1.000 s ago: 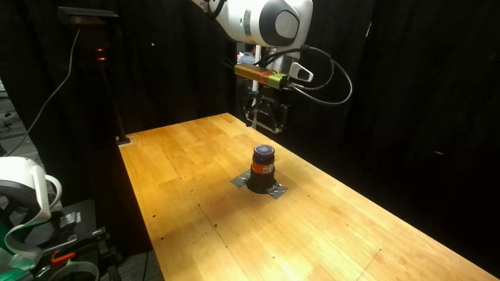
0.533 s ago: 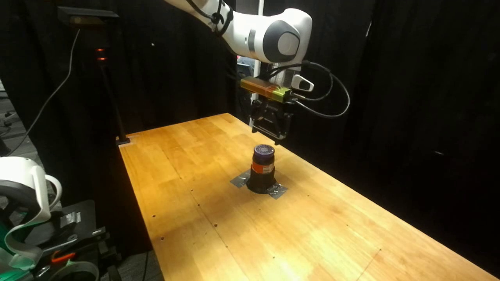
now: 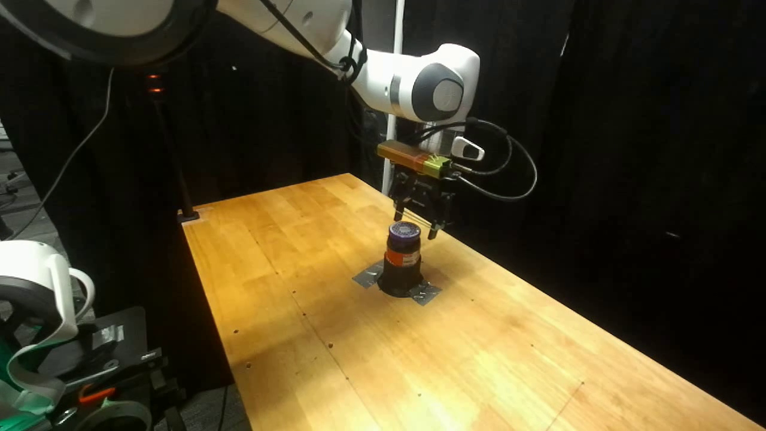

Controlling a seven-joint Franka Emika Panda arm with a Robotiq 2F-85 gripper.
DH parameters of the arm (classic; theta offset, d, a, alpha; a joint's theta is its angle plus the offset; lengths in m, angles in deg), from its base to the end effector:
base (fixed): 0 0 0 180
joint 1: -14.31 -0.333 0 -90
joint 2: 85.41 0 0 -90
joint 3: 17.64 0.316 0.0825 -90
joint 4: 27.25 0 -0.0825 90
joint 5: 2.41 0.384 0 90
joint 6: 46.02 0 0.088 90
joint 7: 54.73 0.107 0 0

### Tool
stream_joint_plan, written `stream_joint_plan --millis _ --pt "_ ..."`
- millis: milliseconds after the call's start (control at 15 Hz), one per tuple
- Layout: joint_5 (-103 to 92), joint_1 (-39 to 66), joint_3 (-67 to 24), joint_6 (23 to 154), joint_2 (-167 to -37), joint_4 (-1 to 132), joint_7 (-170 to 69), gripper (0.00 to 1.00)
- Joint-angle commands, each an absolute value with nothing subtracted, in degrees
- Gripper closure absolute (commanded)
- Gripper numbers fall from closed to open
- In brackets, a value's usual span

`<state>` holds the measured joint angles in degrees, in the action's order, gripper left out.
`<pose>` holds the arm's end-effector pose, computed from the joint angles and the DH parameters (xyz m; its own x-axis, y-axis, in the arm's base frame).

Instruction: Put the rubber band on the jar.

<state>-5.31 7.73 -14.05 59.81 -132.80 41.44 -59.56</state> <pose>0.7283 0.1144 0.2712 0.9500 0.2581 -0.1758 0.2594 -0.9656 -0.0155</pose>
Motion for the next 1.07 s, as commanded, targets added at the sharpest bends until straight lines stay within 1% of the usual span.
stream_joint_plan --millis 0,533,1000 --pt "-7.1 6.6 -15.2 55.8 -136.9 34.8 -58.3 0.0" --pt "-7.5 6.5 -15.2 46.8 -139.5 30.9 -58.6 0.0" --pt "-7.0 7.7 -14.7 45.5 -134.6 37.4 -60.5 0.0"
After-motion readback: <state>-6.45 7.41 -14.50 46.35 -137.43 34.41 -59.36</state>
